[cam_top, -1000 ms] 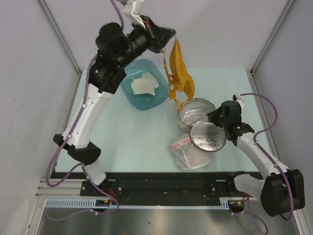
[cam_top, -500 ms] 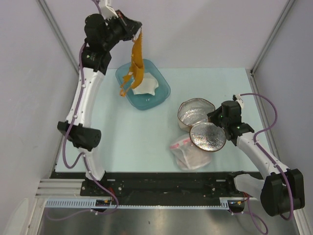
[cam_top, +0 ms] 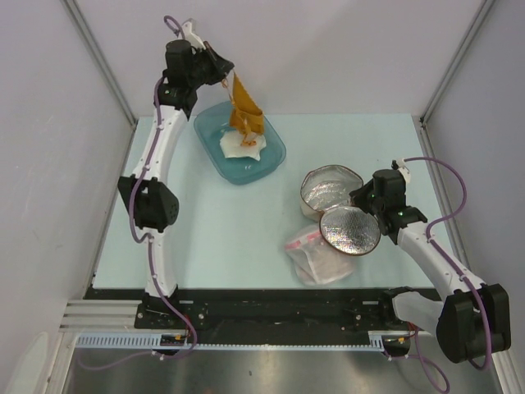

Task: Unzip the laundry bag and remove the bra

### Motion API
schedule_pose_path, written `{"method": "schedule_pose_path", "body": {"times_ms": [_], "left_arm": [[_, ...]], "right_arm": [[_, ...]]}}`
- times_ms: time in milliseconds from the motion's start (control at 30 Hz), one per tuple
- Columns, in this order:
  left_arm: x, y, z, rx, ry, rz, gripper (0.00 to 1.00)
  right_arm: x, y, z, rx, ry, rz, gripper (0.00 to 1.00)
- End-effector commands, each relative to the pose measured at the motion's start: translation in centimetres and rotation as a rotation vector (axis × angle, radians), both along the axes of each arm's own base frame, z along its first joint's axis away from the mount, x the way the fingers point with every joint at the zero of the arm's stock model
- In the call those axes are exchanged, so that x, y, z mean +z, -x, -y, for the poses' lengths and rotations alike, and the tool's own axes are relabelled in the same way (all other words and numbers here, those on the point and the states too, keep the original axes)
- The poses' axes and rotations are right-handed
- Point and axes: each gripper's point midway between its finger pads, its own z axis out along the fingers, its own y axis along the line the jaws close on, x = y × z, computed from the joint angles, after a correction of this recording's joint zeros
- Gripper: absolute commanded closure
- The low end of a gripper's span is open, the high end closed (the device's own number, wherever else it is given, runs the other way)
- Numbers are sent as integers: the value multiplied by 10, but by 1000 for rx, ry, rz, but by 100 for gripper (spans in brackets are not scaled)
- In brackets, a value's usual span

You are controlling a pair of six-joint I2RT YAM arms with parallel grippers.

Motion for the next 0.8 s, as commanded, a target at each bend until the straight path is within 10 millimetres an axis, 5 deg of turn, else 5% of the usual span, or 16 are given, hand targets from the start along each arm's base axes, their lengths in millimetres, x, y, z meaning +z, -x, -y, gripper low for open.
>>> {"method": "schedule_pose_path", "body": {"times_ms": [0,133,300,367,400,433,533,767], "left_arm": [[-18,-21,-18,90,-1,5,100],[-88,-26,-22,127,-7,-117,100],[-153,-25,-37,214,-37,-237,97],[-170,-25,-40,221,-93,-303,58],[-197,-29,-40,217,-125,-365,41],[-185,-26,-39,209,-145,-387,21],[-170,-18,-41,210,-177,-387,3],[-88,44,-32,197,-207,-201,0]], "right_arm": [[9,-4,5,-20,12,37,100],[20,-4,8,-24,4,68,100],[41,-1,23,-56,10,112,100],[54,0,36,-92,24,131,100],[57,0,42,-102,39,139,100],[61,-1,53,-131,41,149,100],[73,-7,75,-179,49,172,100],[90,-45,119,-289,96,222,100]]}}
